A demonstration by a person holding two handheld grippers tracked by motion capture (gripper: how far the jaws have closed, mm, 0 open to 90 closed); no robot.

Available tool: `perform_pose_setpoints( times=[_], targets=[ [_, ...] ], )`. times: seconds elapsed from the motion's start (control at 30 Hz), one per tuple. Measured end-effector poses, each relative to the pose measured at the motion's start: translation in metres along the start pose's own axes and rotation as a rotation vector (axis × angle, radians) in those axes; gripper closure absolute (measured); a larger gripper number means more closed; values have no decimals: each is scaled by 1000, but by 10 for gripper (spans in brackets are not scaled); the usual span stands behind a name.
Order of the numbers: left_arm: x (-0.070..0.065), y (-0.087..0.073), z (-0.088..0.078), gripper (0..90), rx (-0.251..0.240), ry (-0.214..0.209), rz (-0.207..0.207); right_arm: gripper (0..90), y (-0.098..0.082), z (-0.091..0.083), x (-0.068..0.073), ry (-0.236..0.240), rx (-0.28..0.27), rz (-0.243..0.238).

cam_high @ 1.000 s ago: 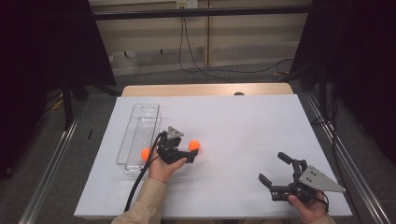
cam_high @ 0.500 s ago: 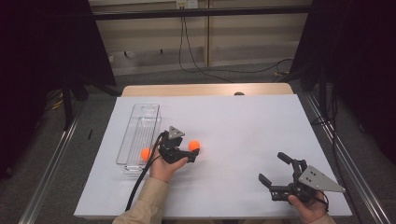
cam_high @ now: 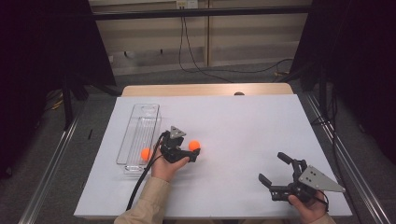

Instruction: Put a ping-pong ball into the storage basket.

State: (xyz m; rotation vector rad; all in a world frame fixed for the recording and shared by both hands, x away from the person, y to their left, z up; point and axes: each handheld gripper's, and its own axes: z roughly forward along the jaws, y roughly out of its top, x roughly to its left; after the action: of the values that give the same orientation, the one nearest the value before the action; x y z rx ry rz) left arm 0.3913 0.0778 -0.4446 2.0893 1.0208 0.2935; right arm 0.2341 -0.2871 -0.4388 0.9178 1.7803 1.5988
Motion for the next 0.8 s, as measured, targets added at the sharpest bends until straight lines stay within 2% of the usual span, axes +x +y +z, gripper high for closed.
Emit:
perform_pose_setpoints(
  times=[0.53, 0.8],
  targets=[
    [-1, 1, 3, 130, 6, 6, 6, 28, 0, 0, 0, 1, -1, -1],
    [-1, 1, 5, 175, 8, 10, 30, 28, 0, 0, 0, 0, 0, -2]
  ],
)
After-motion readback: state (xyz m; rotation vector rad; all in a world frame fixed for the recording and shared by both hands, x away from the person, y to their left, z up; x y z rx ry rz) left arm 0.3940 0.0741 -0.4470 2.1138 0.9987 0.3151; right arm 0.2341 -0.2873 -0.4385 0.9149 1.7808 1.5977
